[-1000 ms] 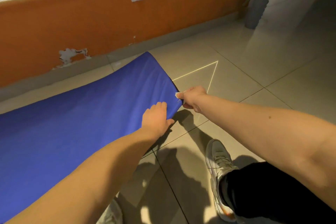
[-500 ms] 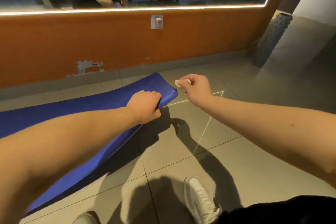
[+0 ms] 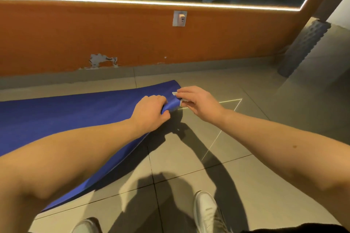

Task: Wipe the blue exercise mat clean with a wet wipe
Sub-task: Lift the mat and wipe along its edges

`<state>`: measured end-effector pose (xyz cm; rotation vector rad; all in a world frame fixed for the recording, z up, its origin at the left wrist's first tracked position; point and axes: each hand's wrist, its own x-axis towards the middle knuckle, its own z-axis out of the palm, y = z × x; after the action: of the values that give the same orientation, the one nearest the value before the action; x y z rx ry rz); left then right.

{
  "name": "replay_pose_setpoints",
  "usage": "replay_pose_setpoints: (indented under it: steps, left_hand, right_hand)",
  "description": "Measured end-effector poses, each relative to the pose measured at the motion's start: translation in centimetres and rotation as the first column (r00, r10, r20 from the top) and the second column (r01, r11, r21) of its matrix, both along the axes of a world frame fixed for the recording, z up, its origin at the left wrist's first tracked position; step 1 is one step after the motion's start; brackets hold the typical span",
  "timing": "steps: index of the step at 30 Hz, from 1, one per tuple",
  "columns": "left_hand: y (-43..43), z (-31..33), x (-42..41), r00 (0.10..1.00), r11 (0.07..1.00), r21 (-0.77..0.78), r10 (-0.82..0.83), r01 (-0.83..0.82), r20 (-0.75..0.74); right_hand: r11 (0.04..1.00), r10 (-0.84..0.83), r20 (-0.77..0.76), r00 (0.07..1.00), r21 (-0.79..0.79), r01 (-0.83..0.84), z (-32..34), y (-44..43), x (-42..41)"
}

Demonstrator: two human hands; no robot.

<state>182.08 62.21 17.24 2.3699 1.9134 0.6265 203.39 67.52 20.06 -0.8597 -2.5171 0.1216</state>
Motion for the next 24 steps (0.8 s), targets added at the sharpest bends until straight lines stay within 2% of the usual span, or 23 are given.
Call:
replay_pose_setpoints:
  steps: [6,10,12,14,17,19,24]
  left_hand:
    - [-0.6,-0.9,0.4,0.999,0.999,-0.022,0.049,-0.048,0.024]
    - [-2.8,-2.3,-1.7,0.992,0.974,-0.192,0.105,-0.117,-0.072]
    - [-3.7,-3.0,-2.8,0.982,0.960,-0.223,0.148,-0.171,-0.116]
    - [-3.9,-2.8,-3.2,0.980,0.962,-0.201,0.162,-0.183,-0.114]
    - [-3.3,-1.2,-3.6,0.982,0.975,-0.131,0.168,-0.178,-0.081]
    - [-3.0,-0.4,-3.5,0.984,0.980,-0.101,0.163,-0.169,-0.067]
    - [-3.4,0.2,-2.9,0.987,0.981,-0.116,0.150,-0.157,-0.060]
  right_hand:
    - [0.999,-0.044,0.016,0.999,-0.010,0.044,0.1,1.1,-1.4]
    - [0.978,-0.161,0.013,0.987,-0.130,0.161,-0.1,1.8,-0.2]
    - [0.973,-0.181,0.013,0.983,-0.143,0.181,-0.1,1.6,0.1]
    - [0.989,-0.138,-0.004,0.990,-0.057,0.137,-0.3,1.1,-0.1]
    - [0.980,-0.154,0.089,0.984,0.140,0.140,-0.5,0.4,-0.6]
    - [0.973,-0.132,0.122,0.984,0.204,0.105,-0.9,-0.2,-0.9]
    - [0.983,0.066,0.208,0.976,0.156,-0.100,-2.7,-1.5,-3.1]
